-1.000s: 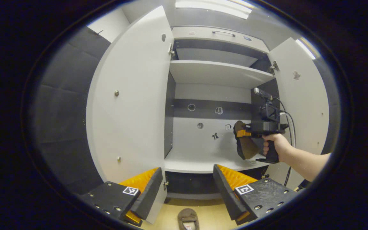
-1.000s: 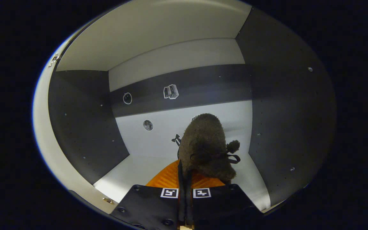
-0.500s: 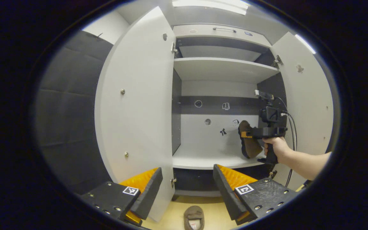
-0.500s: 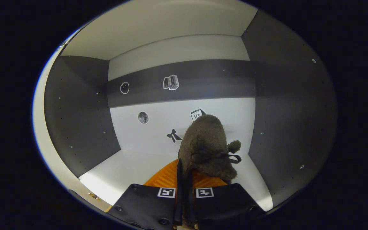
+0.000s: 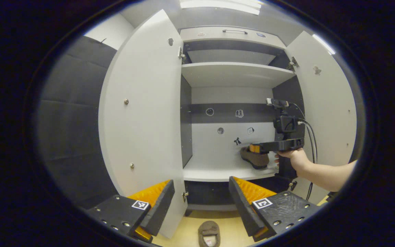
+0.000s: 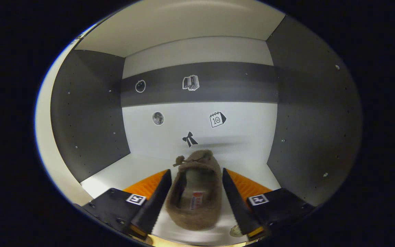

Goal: Grab one shoe with the right hand and put it into the shoe cabinet, grab the other shoe with the left hand and put it into the shoe cabinet; then close the right door with the right hand and the left door with the left hand.

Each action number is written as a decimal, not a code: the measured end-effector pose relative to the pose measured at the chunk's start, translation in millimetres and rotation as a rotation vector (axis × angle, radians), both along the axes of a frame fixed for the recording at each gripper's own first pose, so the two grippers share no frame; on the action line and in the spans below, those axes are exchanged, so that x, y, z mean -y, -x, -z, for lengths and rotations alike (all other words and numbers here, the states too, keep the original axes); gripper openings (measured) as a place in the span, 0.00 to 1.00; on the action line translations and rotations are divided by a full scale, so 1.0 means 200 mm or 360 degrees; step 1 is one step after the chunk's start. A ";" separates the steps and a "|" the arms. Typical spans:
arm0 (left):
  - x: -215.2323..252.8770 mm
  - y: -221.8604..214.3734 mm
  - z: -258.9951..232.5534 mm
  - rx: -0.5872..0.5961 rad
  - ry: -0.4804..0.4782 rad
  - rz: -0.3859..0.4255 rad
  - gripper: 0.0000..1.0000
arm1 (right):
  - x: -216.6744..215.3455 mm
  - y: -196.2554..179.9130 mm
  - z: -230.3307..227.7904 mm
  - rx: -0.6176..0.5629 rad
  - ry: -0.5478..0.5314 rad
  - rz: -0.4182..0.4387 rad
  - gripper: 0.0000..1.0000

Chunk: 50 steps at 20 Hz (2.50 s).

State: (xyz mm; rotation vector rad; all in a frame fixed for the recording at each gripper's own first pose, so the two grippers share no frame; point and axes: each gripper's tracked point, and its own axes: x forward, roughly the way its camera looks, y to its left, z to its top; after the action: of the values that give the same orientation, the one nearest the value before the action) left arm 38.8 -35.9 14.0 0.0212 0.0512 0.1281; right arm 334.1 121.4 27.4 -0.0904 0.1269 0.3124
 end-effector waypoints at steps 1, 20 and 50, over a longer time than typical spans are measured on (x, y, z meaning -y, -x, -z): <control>0.00 0.00 0.01 -0.0008 0.0002 0.0000 0.93 | 0.00 0.02 -0.03 0.0024 -0.0001 0.0007 0.97; -0.04 -0.07 0.67 -0.0536 -0.0120 0.0180 0.93 | 0.21 0.88 -0.22 0.0307 -0.0135 0.0011 0.96; 0.06 -0.12 1.94 -0.1578 -0.0818 0.0775 0.88 | 0.88 2.00 0.45 -0.0127 0.0050 0.0642 0.98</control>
State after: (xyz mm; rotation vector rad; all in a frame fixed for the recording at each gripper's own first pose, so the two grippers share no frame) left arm 62.8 -48.6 -373.3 0.6075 0.9965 -0.3718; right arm -66.1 -55.3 -63.4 -0.0813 0.2250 -0.0890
